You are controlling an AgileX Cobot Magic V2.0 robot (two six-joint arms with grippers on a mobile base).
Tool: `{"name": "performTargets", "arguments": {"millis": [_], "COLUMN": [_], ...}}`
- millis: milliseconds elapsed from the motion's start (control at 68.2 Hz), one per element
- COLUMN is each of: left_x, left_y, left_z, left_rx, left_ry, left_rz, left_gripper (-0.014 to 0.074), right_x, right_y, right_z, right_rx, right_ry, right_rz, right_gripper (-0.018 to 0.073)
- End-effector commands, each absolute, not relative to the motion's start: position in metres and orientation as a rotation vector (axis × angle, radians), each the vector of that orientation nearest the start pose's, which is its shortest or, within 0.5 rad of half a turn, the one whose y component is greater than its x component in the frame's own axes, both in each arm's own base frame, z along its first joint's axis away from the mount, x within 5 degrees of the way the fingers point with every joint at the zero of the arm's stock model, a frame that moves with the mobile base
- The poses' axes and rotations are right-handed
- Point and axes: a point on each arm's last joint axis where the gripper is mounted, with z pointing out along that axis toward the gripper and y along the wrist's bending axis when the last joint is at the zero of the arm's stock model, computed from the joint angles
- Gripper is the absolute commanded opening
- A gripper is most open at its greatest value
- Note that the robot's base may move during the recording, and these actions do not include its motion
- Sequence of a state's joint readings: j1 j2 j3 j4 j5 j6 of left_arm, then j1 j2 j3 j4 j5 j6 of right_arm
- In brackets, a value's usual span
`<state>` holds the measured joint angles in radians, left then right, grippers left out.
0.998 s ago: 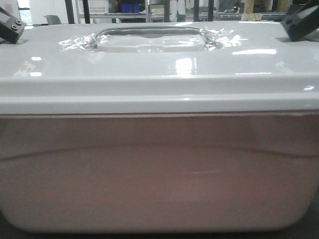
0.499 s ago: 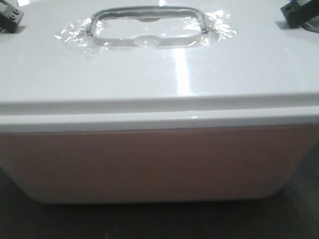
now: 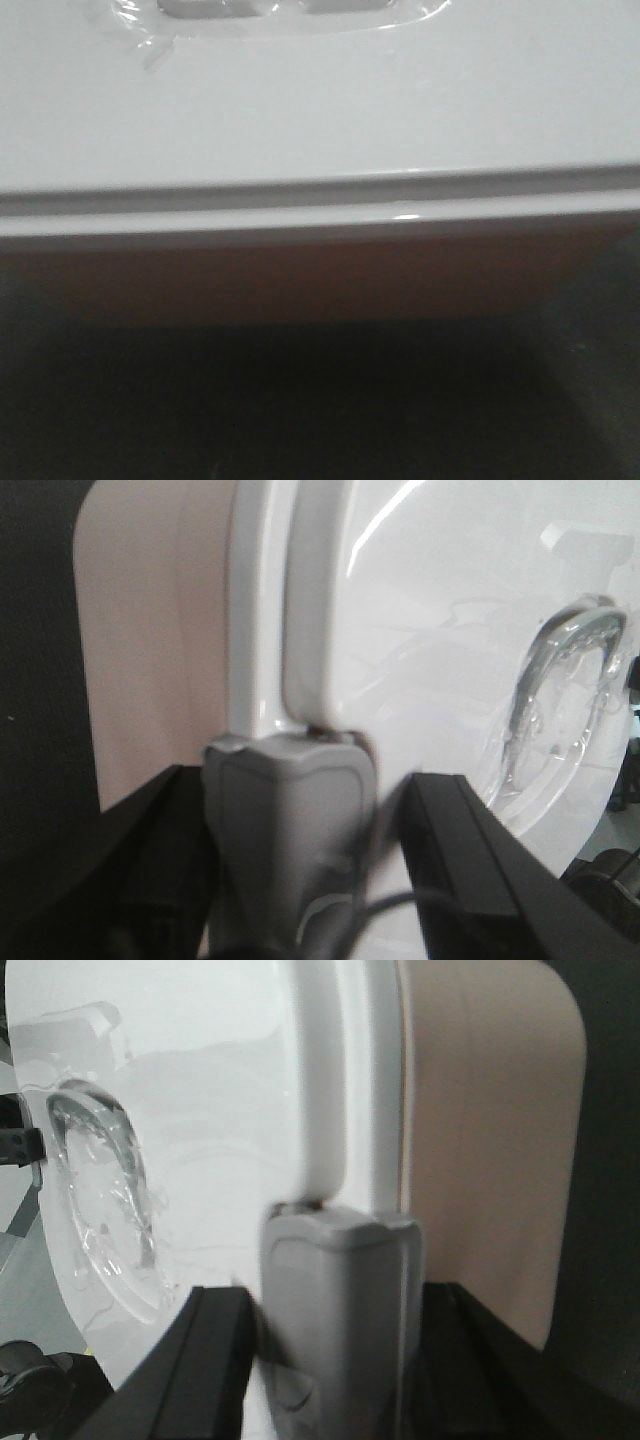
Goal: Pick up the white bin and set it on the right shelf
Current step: 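Lift the white bin off the table with both grippers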
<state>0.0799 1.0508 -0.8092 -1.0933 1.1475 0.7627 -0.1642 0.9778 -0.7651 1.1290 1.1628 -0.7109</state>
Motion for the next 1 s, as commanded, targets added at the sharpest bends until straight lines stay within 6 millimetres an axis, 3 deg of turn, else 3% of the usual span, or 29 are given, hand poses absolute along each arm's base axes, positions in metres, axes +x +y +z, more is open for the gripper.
{"name": "performTargets", "arguments": {"millis": [0, 587, 983], "left_x": [0.160, 0.100, 0.095], "left_y": [-0.071, -0.074, -0.074], "left_z": [0.357, 0.390, 0.391], "left_rx": [0.451, 0.550, 0.556], "left_ry": [2.085, 1.871, 1.854], "left_rz": [-1.246, -1.082, -1.063], "left_gripper": [0.0261, 0.0260, 0.0260], "right_x": [0.142, 0.092, 0.086], "right_y": [0.063, 0.071, 0.071], "right_z": [0.357, 0.380, 0.382], "right_rx": [-0.382, -0.496, -0.498], "right_ry": [2.074, 1.911, 1.884], "right_rz": [1.307, 1.179, 1.154], "right_gripper": [0.0340, 0.0340, 0.0340]}}
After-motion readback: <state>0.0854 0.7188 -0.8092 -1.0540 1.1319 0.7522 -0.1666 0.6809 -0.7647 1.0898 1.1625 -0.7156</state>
